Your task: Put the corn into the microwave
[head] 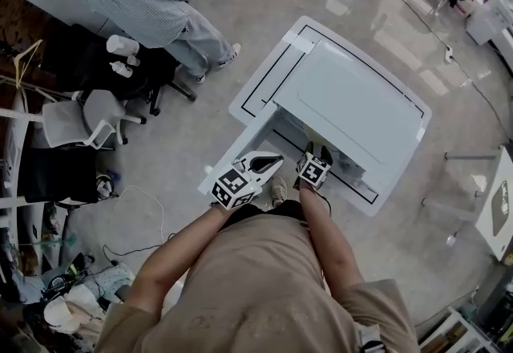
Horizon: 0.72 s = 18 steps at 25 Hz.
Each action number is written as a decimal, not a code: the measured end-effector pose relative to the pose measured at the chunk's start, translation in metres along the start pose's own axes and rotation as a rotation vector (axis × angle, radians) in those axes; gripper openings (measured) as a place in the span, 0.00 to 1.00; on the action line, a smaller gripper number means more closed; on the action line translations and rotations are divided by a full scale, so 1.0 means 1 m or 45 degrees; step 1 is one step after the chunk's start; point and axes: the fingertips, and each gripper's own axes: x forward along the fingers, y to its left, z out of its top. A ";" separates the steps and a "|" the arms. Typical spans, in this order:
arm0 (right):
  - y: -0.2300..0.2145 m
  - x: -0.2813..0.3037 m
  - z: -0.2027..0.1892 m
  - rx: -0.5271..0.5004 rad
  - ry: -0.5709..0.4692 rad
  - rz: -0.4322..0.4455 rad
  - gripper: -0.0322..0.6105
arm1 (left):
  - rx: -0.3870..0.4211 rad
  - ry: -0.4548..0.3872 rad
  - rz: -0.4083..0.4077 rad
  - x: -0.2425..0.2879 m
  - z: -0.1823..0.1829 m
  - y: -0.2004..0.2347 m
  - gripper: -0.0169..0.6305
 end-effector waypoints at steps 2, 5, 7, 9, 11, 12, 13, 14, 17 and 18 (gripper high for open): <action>-0.003 0.002 0.005 -0.004 -0.004 -0.016 0.38 | -0.003 -0.006 0.001 -0.002 0.000 -0.002 0.03; -0.006 0.010 0.007 -0.008 0.001 -0.035 0.38 | -0.011 -0.017 0.012 -0.004 0.001 -0.002 0.03; -0.006 0.010 0.013 -0.001 0.002 -0.056 0.37 | -0.021 -0.025 0.024 -0.005 0.000 0.000 0.03; -0.003 0.008 0.019 -0.005 -0.006 -0.065 0.37 | -0.031 -0.031 0.036 -0.008 -0.001 0.001 0.03; -0.006 0.008 0.018 -0.037 -0.005 -0.097 0.37 | -0.041 -0.035 0.045 -0.009 -0.003 0.001 0.03; -0.009 0.009 0.017 -0.062 0.000 -0.116 0.37 | -0.046 -0.036 0.048 -0.010 -0.003 0.001 0.03; -0.010 0.009 0.016 -0.094 0.005 -0.131 0.37 | -0.048 -0.037 0.051 -0.010 -0.004 0.001 0.03; -0.009 0.008 0.018 -0.131 0.007 -0.140 0.37 | -0.049 -0.038 0.052 -0.011 -0.006 0.001 0.03; 0.000 0.008 0.022 -0.211 0.003 -0.099 0.36 | -0.053 -0.046 0.044 -0.012 -0.007 0.001 0.03; 0.002 0.006 0.021 -0.220 -0.002 -0.068 0.36 | -0.056 -0.052 0.037 -0.013 -0.007 -0.001 0.03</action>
